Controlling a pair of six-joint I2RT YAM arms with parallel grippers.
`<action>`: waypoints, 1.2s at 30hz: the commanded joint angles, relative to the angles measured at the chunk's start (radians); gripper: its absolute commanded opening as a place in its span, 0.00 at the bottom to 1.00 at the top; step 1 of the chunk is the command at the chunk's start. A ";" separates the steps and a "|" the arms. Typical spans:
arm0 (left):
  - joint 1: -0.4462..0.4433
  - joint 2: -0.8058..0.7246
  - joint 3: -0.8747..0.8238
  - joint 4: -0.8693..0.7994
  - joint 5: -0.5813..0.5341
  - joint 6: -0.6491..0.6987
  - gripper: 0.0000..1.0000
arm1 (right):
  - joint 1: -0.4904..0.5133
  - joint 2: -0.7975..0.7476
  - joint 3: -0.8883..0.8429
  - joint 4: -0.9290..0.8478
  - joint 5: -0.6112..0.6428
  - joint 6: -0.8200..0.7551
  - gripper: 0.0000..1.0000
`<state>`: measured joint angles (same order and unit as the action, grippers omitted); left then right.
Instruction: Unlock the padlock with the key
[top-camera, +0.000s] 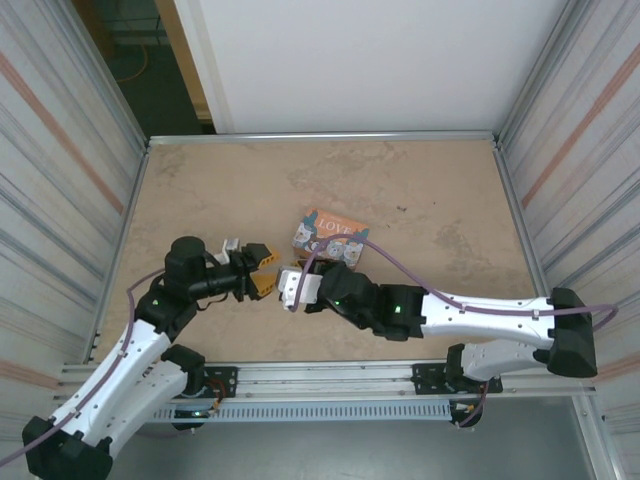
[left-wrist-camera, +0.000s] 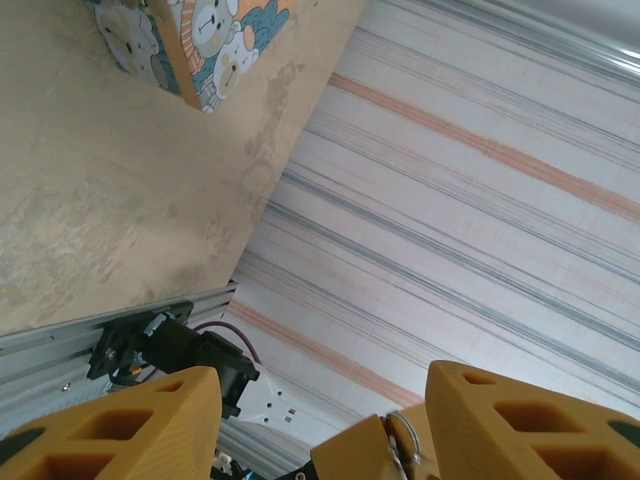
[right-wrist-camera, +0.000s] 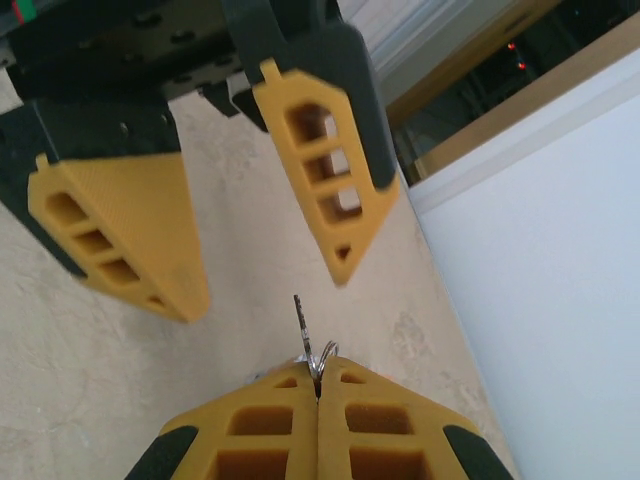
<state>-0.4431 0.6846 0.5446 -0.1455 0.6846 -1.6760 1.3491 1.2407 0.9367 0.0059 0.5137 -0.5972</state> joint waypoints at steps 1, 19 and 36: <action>-0.020 0.004 -0.002 0.006 -0.037 -0.053 0.54 | 0.018 0.031 0.033 0.043 0.055 -0.067 0.00; -0.028 0.011 -0.023 0.056 -0.048 -0.074 0.13 | 0.038 0.077 0.033 0.072 0.101 -0.063 0.00; -0.027 0.020 0.011 0.047 -0.067 0.048 0.00 | 0.031 0.079 0.044 0.019 0.070 0.018 0.12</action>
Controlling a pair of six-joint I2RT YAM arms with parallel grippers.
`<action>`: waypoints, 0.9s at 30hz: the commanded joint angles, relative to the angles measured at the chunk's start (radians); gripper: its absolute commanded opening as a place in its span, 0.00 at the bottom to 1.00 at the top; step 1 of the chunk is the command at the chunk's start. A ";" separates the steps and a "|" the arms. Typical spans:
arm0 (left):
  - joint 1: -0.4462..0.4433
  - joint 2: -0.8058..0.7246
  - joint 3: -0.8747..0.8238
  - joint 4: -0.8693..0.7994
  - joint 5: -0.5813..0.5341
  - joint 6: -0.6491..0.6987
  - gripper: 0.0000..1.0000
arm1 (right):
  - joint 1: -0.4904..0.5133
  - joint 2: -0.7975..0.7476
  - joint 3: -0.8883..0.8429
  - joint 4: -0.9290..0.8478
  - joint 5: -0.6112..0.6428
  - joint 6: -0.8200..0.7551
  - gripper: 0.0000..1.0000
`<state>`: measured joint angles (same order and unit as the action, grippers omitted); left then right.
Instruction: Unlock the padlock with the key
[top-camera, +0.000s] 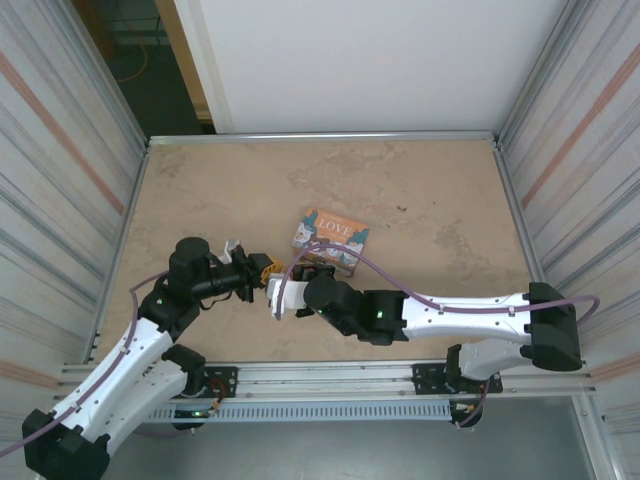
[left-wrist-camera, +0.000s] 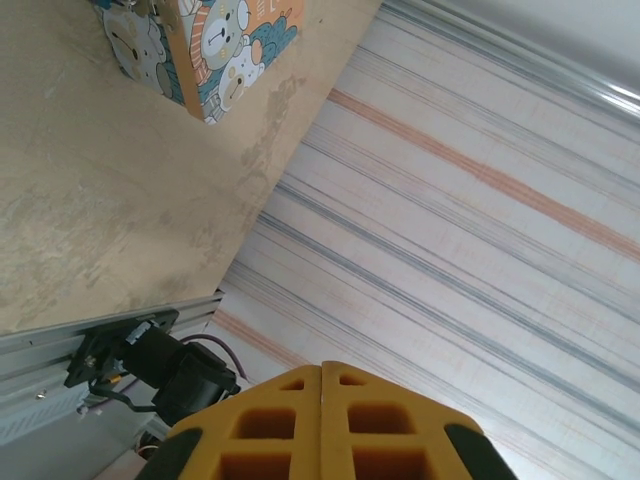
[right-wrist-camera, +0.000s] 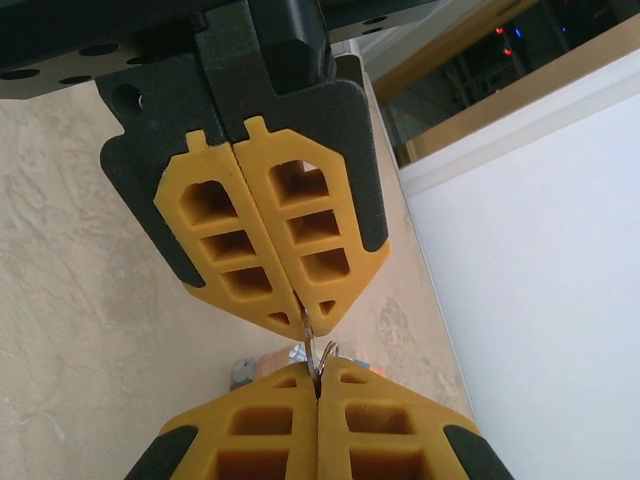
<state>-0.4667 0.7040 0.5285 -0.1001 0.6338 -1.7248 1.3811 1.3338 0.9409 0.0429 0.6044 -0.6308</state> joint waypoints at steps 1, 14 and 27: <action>-0.004 0.001 0.038 0.005 -0.025 0.150 0.00 | -0.008 -0.023 0.041 -0.040 -0.045 0.079 0.18; 0.010 0.041 0.297 -0.162 -0.031 1.069 0.00 | -0.376 -0.315 -0.150 -0.007 -0.851 0.774 0.52; -0.001 0.059 0.333 -0.026 0.151 1.319 0.00 | -0.506 -0.303 -0.279 0.439 -1.158 1.310 0.47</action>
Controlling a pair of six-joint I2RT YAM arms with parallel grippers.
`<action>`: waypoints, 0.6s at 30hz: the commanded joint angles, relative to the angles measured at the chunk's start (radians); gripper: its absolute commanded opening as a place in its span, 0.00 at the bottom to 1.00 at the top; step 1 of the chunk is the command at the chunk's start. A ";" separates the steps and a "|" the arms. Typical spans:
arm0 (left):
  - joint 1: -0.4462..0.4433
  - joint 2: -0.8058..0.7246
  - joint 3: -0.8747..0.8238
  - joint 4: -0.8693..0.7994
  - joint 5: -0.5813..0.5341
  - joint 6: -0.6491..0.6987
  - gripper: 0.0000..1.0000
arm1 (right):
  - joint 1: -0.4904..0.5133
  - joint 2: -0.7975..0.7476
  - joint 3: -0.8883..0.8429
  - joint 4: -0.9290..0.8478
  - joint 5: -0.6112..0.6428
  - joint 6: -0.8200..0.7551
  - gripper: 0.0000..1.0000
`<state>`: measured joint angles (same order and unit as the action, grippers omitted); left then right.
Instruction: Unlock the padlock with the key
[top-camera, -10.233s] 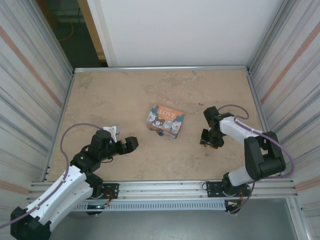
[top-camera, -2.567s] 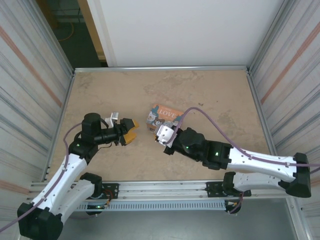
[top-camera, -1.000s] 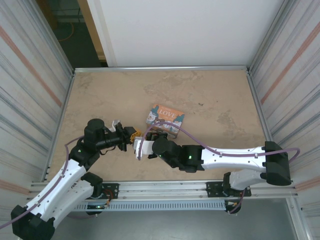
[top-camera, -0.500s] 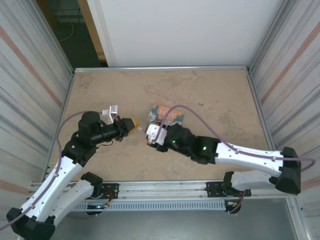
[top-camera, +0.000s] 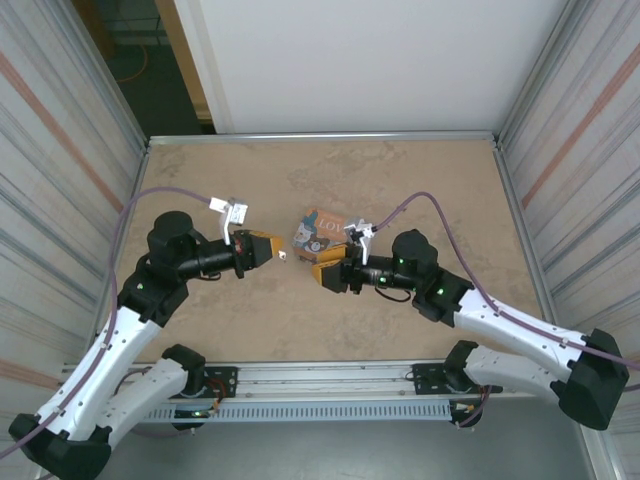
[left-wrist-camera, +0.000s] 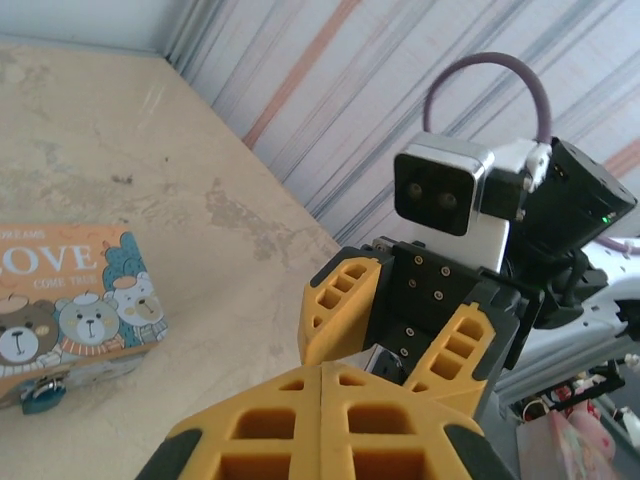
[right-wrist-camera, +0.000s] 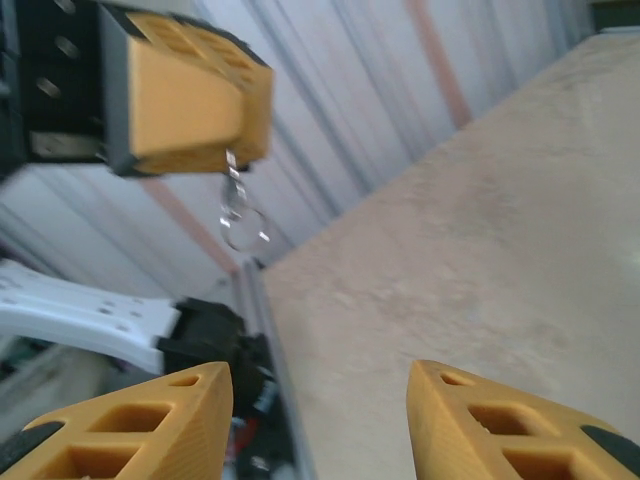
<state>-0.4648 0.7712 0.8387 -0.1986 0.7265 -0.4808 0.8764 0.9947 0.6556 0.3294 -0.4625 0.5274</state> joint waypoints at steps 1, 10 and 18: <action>-0.005 -0.009 0.019 0.083 0.061 0.075 0.00 | 0.002 0.051 0.014 0.170 -0.093 0.161 0.47; -0.006 -0.018 0.017 0.106 0.091 0.080 0.00 | 0.046 0.149 0.123 0.180 -0.088 0.135 0.42; -0.008 -0.014 0.014 0.108 0.088 0.075 0.00 | 0.069 0.189 0.161 0.191 -0.088 0.125 0.39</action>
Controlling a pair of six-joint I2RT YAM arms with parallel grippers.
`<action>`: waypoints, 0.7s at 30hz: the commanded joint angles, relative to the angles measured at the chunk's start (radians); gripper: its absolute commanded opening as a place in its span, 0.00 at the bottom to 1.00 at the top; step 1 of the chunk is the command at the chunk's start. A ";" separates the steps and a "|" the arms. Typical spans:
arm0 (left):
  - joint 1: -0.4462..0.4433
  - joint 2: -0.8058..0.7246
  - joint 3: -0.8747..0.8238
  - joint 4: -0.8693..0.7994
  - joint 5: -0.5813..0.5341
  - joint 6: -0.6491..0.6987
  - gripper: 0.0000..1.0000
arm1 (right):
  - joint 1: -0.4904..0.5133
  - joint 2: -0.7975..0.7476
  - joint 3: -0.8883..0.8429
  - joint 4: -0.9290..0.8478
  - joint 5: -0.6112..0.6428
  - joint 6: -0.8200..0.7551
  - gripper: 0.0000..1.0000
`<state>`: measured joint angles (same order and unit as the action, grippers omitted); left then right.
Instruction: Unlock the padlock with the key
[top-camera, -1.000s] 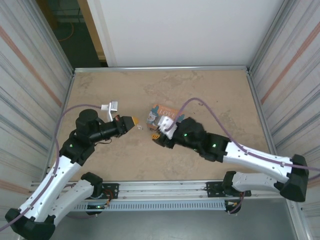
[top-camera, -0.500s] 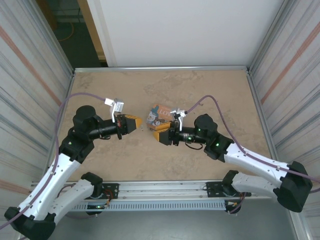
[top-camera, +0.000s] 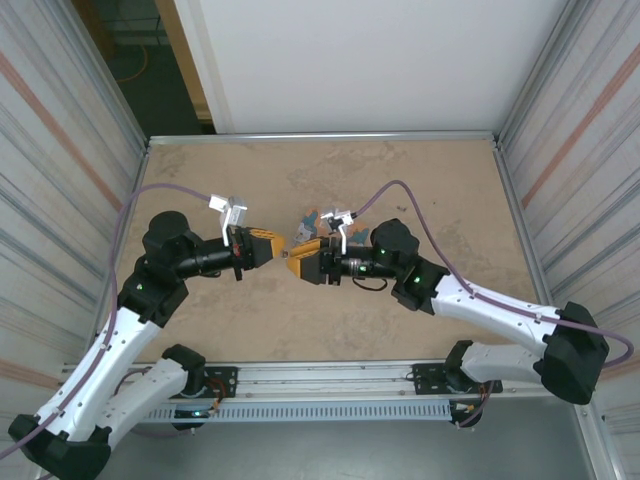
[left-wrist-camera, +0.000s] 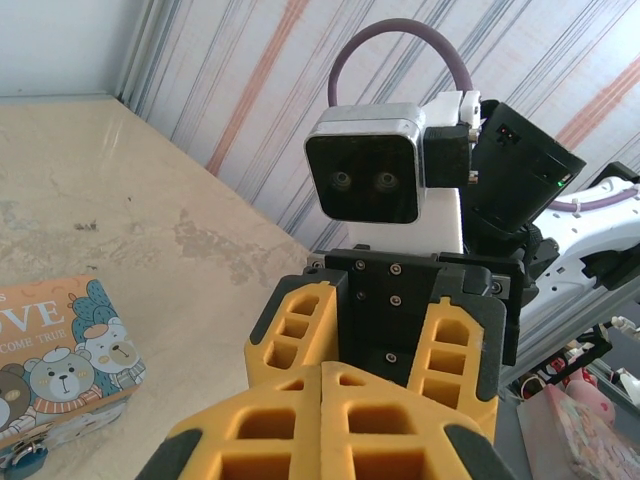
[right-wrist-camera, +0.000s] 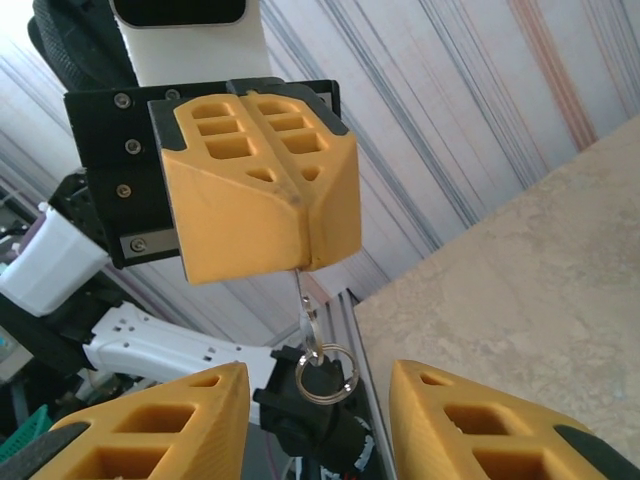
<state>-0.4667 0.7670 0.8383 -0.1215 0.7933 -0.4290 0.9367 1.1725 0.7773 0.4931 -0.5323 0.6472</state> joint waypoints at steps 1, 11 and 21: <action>-0.005 -0.009 0.014 0.029 0.021 0.023 0.00 | 0.011 0.014 0.043 0.027 -0.019 0.005 0.38; -0.006 -0.009 0.012 0.027 0.021 0.019 0.00 | 0.022 0.044 0.070 0.022 -0.019 0.000 0.26; -0.007 -0.020 0.004 0.032 0.005 0.010 0.00 | 0.025 0.025 0.048 0.000 0.012 -0.005 0.06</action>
<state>-0.4667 0.7643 0.8383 -0.1211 0.7929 -0.4297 0.9546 1.2110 0.8120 0.4858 -0.5274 0.6472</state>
